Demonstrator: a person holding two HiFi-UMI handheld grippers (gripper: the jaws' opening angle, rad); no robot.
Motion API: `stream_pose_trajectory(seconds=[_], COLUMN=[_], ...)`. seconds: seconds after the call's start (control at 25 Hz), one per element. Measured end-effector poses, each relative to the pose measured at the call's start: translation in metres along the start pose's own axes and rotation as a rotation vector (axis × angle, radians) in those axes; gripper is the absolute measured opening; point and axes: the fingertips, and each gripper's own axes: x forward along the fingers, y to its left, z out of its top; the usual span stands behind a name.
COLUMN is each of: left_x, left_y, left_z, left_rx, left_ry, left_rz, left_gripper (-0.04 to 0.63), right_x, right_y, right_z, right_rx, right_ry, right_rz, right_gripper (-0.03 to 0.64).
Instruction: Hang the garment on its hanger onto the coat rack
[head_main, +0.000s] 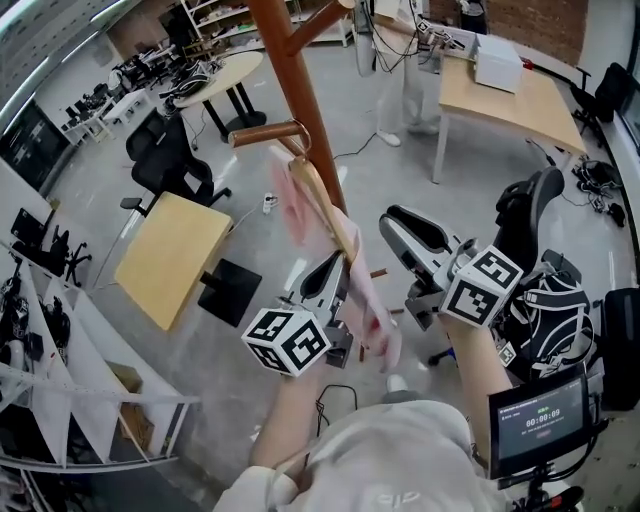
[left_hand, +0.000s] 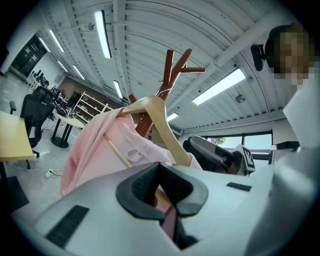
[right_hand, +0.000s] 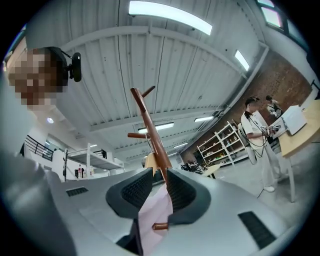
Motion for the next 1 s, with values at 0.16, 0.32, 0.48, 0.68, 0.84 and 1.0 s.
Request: stream_pose_trajectory(seconds=[0.16, 0.32, 0.48, 0.68, 0.84, 1.0], left_x=[-0.003, -0.01, -0.047, -0.121, -0.2, -0.299], left_y=[0.001, -0.001, -0.029, -0.034, -0.008, 0.011], left_z=[-0.005, -0.008, 0.004, 0.024, 0.036, 0.04], left_rx=[-0.001, 0.009, 0.082, 0.133, 0.119, 0.108], left_ry=[-0.008, -0.027, -0.059, -0.119, -0.203, -0.295], left_rz=[0.011, 0.032, 0.057, 0.178, 0.347, 0.561], left_gripper=[-0.005, -0.005, -0.005, -0.005, -0.005, -0.005], right_x=[-0.004, -0.006, -0.013, 0.012, 0.05, 0.078], right_y=[0.0, 0.012, 0.06, 0.14, 0.209, 0.288], right_z=[-0.005, -0.004, 0.011, 0.013, -0.028, -0.084], right_rx=[-0.003, -0.042, -0.083, -0.019, 0.011, 0.115], right_ry=[0.003, 0.007, 0.0, 0.007, 0.088, 0.194], right_rz=[-0.005, 0.015, 0.066, 0.241, 0.43, 0.634], right_gripper=[0.089, 0.089, 0.089, 0.087, 0.087, 0.087])
